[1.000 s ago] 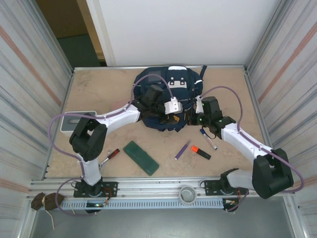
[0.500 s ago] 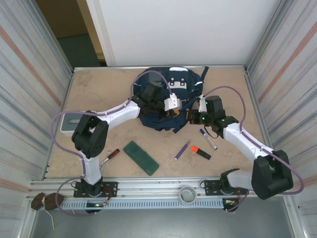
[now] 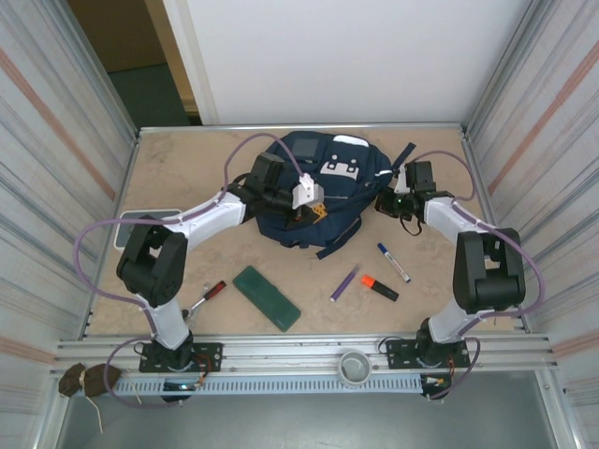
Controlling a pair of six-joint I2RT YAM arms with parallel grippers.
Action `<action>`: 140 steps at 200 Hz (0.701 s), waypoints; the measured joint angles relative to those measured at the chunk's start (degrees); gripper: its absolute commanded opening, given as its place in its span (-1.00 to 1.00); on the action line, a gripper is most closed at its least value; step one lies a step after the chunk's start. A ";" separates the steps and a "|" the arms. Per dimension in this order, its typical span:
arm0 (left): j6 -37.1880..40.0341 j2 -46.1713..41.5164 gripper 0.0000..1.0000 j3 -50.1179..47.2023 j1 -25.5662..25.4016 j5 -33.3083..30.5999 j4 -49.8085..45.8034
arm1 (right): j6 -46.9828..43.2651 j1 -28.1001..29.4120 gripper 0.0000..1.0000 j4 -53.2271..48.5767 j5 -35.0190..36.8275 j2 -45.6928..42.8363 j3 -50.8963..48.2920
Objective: Pack books, pencil case, and school supplies into a backpack
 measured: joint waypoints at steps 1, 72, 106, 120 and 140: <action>0.00 0.00 -1.00 0.00 0.02 0.00 0.00 | 0.00 0.00 -0.73 0.00 -0.07 0.02 0.04; -0.24 0.68 -1.00 0.00 0.13 1.29 0.04 | 4.72 -7.26 0.28 2.10 -6.69 -7.56 -3.76; -0.24 1.64 -0.99 0.00 -0.35 1.44 0.04 | 13.20 -8.94 0.55 10.10 -12.90 0.63 -1.38; -0.24 1.86 -0.99 0.00 -0.72 1.42 0.02 | 15.80 -8.76 0.53 11.63 -13.73 6.16 1.97; -0.24 2.19 -0.96 0.00 -1.09 1.38 0.02 | 18.58 -8.39 0.16 13.22 -13.77 13.75 7.87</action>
